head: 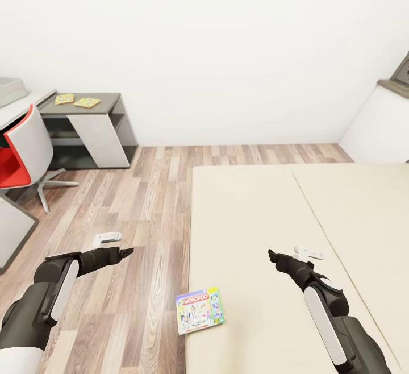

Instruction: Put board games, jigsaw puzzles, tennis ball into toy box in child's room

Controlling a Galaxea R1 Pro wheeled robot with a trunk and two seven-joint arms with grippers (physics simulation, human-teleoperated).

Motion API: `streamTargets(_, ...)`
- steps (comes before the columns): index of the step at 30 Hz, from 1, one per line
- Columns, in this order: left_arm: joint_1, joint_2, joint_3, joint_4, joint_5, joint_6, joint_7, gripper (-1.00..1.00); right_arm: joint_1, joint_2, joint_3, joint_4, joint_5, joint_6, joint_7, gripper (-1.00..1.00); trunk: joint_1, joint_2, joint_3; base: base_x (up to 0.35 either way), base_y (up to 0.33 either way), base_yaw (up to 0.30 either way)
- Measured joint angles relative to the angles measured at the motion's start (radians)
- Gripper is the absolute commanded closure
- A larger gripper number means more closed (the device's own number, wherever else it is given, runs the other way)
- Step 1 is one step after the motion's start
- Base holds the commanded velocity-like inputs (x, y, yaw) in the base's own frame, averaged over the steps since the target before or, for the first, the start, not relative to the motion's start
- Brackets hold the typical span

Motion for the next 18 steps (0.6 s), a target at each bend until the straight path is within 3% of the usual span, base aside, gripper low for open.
streamTargets(18, 0.000, 0.000, 0.000, 0.000, 0.000, 0.000, 0.000, -1.00, 0.000, 0.000, 0.030, 0.000, 0.001, -0.001, 0.000, -1.00, 0.000, 0.000, 0.030, 0.000, 0.000, 0.050)
